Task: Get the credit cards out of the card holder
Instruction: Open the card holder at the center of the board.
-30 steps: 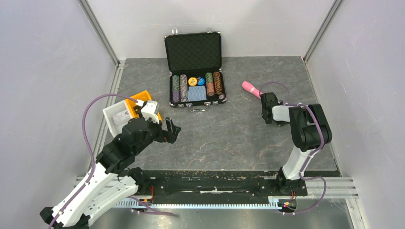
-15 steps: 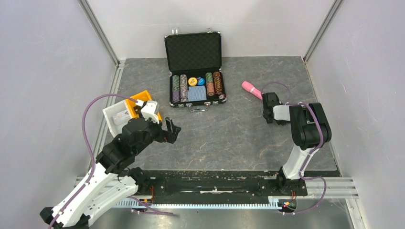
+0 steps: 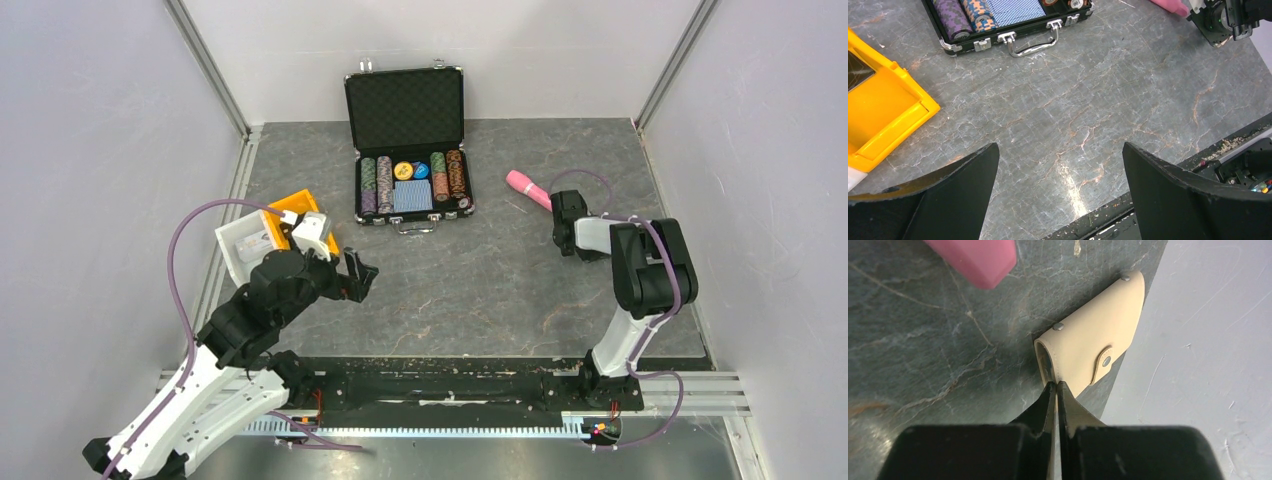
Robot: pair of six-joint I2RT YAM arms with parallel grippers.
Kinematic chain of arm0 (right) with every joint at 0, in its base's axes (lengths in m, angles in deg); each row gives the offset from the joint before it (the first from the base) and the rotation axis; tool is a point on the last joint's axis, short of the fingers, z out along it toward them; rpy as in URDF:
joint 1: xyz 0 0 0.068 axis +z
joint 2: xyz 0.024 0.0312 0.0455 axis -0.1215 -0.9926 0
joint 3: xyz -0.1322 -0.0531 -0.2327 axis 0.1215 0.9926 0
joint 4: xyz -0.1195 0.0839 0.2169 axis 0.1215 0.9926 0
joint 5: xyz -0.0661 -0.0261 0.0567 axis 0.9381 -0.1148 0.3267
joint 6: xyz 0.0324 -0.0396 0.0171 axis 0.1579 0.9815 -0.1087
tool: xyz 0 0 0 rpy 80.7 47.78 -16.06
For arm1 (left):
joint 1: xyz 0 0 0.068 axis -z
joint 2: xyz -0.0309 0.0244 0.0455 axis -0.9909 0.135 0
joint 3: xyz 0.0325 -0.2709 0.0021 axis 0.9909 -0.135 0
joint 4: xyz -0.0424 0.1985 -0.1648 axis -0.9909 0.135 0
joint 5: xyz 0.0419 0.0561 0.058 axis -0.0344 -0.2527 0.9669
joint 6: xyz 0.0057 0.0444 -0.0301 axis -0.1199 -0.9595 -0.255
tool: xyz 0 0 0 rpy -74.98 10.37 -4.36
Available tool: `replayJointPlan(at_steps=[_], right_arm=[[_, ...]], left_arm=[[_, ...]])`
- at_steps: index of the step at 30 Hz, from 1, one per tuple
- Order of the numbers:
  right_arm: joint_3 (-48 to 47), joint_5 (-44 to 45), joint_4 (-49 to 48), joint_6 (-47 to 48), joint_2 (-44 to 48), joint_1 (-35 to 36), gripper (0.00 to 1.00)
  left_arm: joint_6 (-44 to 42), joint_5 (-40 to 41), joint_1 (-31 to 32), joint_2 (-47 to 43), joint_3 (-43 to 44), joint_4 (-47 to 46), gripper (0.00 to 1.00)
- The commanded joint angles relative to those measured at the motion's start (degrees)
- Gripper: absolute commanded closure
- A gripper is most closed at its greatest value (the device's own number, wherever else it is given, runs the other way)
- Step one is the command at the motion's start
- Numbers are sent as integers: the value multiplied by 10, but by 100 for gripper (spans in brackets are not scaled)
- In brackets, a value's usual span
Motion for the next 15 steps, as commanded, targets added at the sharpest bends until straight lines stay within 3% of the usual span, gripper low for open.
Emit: replayJointPlan(at_steps=[1, 11, 15], right_arm=[[-29, -46, 59, -44, 35, -1, 100], [-62, -189, 219, -173, 81, 4, 100], [-62, -220, 232, -185, 93, 8, 100]], left_arm=[[-17, -8, 2, -13, 2, -14, 0], [-20, -22, 2, -13, 0, -20, 0], [-25, -13, 2, -16, 1, -17, 0]])
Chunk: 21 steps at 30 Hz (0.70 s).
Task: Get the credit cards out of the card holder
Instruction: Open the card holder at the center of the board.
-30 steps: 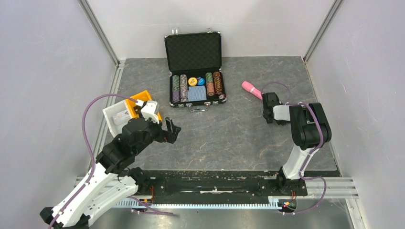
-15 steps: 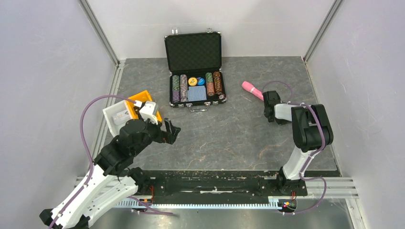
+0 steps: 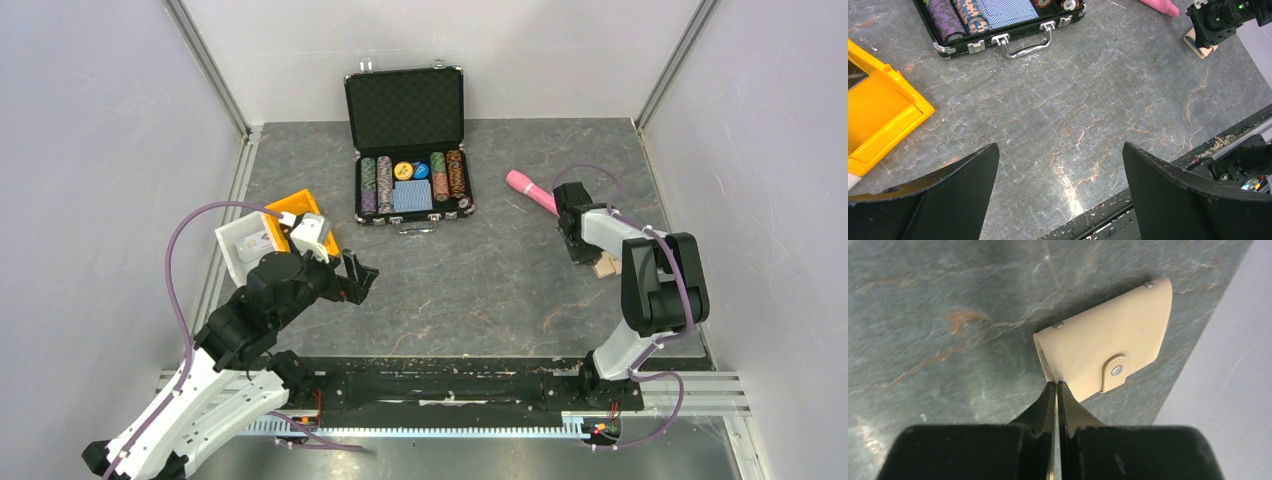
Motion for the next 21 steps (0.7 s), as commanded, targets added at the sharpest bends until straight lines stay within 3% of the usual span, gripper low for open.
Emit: replayJointPlan(at_steps=[1, 7, 18, 21], right_arm=[[-23, -71, 63, -56, 27, 7, 100], [3, -127, 66, -80, 59, 65, 100], [86, -168, 37, -183, 119, 314, 100], [106, -221, 0, -187, 135, 399, 100]], left_arm=[[-26, 2, 2, -5, 2, -17, 0], [-27, 1, 2, -8, 1, -16, 0], [-28, 12, 2, -16, -1, -15, 0], [-27, 33, 2, -18, -3, -15, 0]])
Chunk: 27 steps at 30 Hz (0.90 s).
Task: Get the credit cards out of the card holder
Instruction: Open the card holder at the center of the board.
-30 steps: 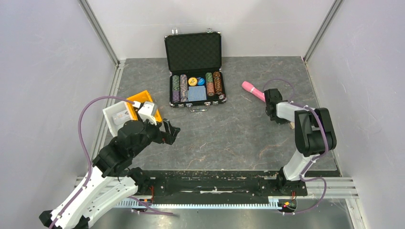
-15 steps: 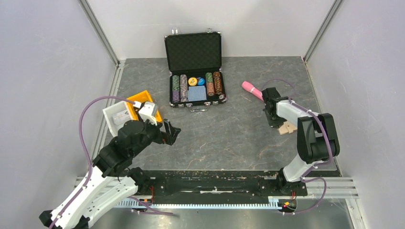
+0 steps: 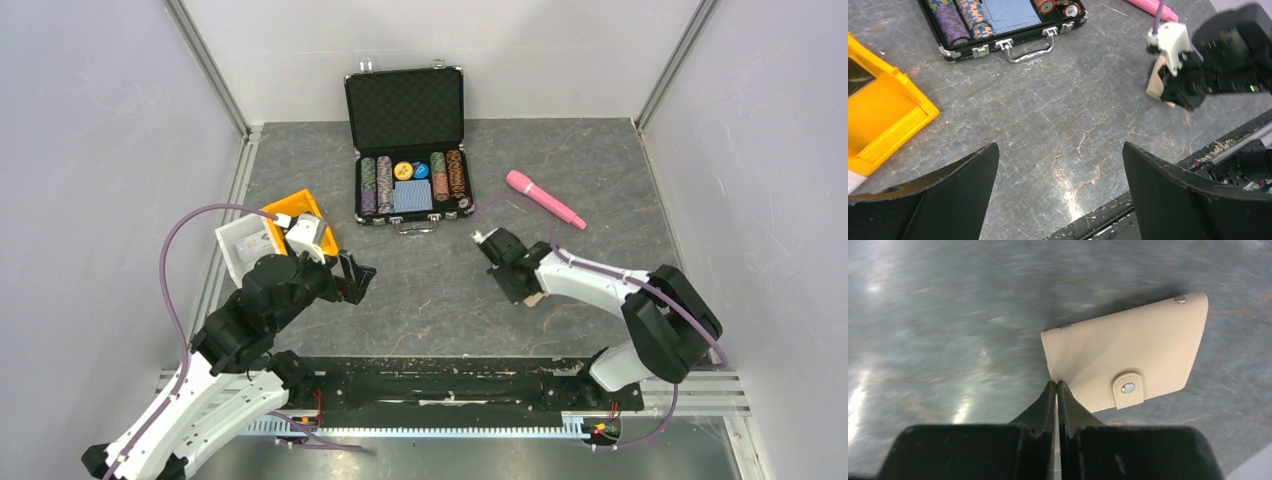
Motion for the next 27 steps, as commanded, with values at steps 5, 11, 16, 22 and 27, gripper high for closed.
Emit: replayJointPlan(at_steps=[5, 11, 16, 22, 27], right_arm=[[53, -153, -140, -43, 38, 219, 100], [65, -138, -182, -43, 50, 268, 83], [75, -61, -175, -88, 109, 268, 58], [72, 61, -113, -217, 175, 254, 43], [119, 64, -119, -264, 213, 218, 38]], left_arm=[[-29, 18, 1, -5, -6, -18, 0], [-32, 19, 2, -3, -5, -15, 0], [-23, 15, 1, 4, -4, -13, 0], [11, -16, 1, 51, 19, 10, 0], [70, -128, 1, 115, 29, 5, 0]])
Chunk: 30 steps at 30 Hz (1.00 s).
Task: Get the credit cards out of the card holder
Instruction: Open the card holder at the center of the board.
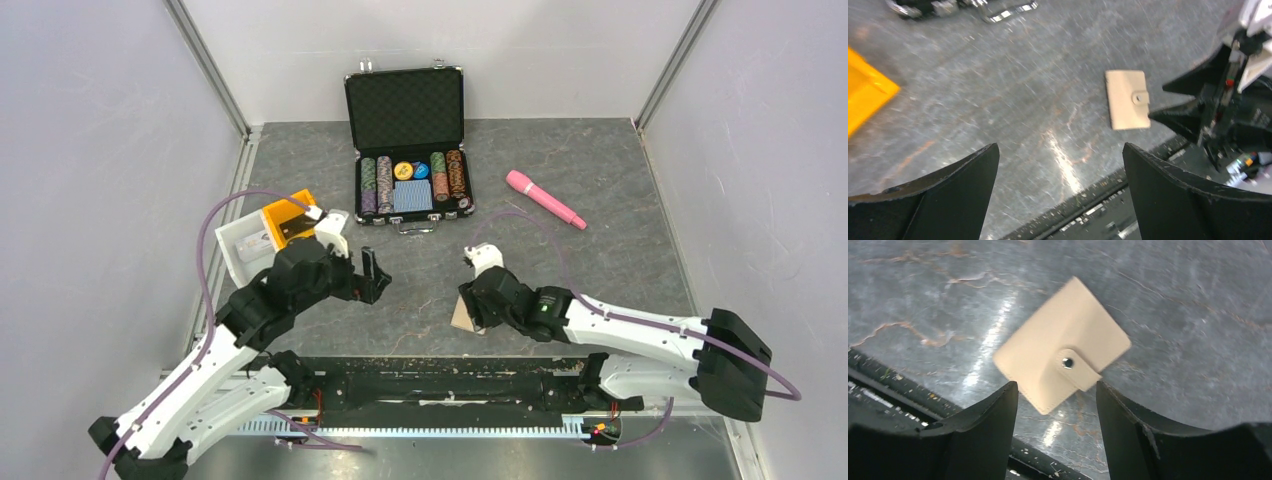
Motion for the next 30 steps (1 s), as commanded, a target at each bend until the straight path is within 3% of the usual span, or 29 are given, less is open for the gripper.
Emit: replayJointPlan(at_steps=[1, 9, 14, 20, 25, 30], right_arm=[[45, 34, 4, -79, 33, -34, 38], [150, -61, -127, -131, 95, -105, 40], [188, -133, -233, -121, 69, -130, 44], [156, -181, -289, -65, -16, -130, 51], [95, -207, -279, -17, -76, -129, 62], [53, -122, -209, -34, -67, -116, 61]], left_arm=[[64, -112, 1, 46, 19, -15, 0], [110, -181, 2, 118, -33, -82, 2], [136, -192, 2, 140, -67, -115, 6], [156, -185, 2, 142, -102, -146, 7], [178, -159, 2, 142, -122, -148, 9], [187, -127, 2, 121, -138, -132, 10]])
